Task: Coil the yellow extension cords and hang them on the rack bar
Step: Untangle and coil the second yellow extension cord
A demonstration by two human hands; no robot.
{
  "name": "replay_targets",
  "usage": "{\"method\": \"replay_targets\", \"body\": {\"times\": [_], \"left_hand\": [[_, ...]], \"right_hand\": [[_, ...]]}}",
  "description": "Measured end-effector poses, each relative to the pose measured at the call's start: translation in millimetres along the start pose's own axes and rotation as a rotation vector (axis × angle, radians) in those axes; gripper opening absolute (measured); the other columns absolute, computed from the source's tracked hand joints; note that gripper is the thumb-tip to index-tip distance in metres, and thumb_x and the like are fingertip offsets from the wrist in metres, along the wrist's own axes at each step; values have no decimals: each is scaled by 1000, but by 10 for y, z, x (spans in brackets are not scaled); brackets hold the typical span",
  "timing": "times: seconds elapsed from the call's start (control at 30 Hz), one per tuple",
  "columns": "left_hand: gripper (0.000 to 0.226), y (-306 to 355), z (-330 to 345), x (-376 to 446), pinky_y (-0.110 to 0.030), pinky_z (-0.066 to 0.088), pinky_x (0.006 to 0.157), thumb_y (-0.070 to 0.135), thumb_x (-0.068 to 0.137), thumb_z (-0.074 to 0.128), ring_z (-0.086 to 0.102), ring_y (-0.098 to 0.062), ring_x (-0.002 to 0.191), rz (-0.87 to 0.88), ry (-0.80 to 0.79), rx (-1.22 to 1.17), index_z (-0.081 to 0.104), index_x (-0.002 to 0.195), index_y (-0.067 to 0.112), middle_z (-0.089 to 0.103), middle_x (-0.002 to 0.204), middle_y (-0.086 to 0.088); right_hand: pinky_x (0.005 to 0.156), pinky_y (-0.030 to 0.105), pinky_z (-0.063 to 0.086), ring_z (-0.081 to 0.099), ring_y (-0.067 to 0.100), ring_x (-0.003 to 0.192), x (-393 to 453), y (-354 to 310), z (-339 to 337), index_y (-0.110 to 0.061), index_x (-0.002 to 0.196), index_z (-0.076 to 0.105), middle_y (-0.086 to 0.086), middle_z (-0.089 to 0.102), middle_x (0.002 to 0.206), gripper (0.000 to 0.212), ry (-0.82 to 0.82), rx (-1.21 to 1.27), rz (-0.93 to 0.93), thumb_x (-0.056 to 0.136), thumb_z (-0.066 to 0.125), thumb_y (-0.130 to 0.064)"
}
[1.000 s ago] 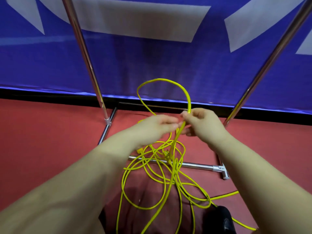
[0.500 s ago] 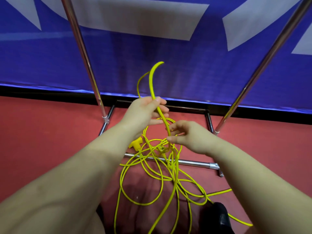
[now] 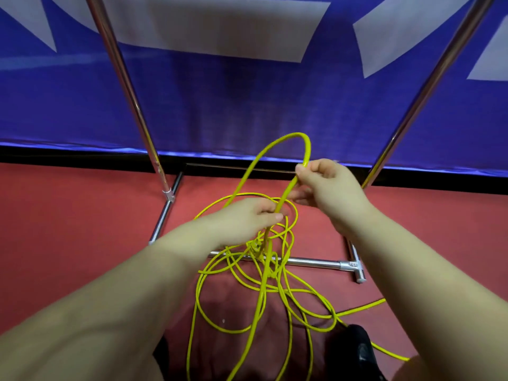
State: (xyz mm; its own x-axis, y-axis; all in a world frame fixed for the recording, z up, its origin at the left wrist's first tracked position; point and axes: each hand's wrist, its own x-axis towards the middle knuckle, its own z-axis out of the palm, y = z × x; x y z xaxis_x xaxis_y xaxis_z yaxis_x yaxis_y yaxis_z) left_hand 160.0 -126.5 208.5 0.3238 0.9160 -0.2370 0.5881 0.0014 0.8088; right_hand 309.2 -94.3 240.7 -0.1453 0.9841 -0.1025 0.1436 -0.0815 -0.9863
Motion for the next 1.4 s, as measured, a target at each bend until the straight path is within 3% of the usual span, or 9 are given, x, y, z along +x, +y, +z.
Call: {"method": "replay_targets", "body": {"times": [0.1,0.2,0.43,0.67,0.83,1.0,1.13,1.33,1.4], "left_hand": [[40,-6,41,6,-42,46,91,49,82,51,62,-32,100,9,42,-77,66,97,14,68,101,-17],[19,70,-14,27,-30,49,79,23,97,46,64,-14,81,18,123,-320,60,85,21,67,83,3],[21,165,-255,19,-24,58,60,25,98,43,69,-9,64,38,472,-826,59,88,15,67,76,0],[21,213,-377,20,-24,58,66,23,98,42,71,-12,76,106,433,-1214,59,99,12,73,81,-1],[21,134,-163,-39,-21,47,88,19,96,45,62,-4,94,-22,63,-623,55,114,26,66,103,5],[24,47,-64,-3,-33,42,101,12,95,50,58,-15,108,-5,33,-255,54,118,20,64,118,-11],[18,18,-47,4,-19,48,77,13,98,43,62,-11,84,1,73,-161,60,98,15,67,94,-4],[23,156,-211,-3,-19,52,58,18,100,39,64,-6,58,13,295,-554,58,88,17,65,65,4],[21,189,-289,-16,-22,55,60,21,100,40,67,-7,59,19,370,-716,59,89,16,66,68,3]], "right_hand": [[56,19,54,65,7,53,-15,-136,-67,-15,73,52,-4,60,60,24,56,236,28,96,51,-23],[66,22,56,70,10,70,-13,-193,-126,-18,86,56,-1,68,79,16,46,394,55,94,52,-31],[81,33,54,65,19,84,-111,239,79,-10,105,58,5,66,94,33,-348,-468,34,78,74,-21],[68,30,46,59,20,67,-66,242,97,-23,71,40,-4,57,65,29,-218,-666,-136,88,62,-16],[62,34,55,62,13,51,-10,26,60,-16,77,49,5,63,70,17,-35,-131,-2,93,55,-13],[57,22,56,65,7,51,1,-150,-52,-14,78,49,0,66,74,19,51,243,69,96,50,-21],[68,25,59,70,13,73,13,-240,-144,-16,81,49,2,67,87,19,80,466,95,95,51,-28],[74,34,47,58,14,78,-60,100,22,-18,95,64,-1,63,85,31,-245,-294,152,83,61,-46],[77,32,47,57,13,76,-115,175,105,-18,91,64,-1,63,83,28,-369,-298,182,85,59,-45]]}}
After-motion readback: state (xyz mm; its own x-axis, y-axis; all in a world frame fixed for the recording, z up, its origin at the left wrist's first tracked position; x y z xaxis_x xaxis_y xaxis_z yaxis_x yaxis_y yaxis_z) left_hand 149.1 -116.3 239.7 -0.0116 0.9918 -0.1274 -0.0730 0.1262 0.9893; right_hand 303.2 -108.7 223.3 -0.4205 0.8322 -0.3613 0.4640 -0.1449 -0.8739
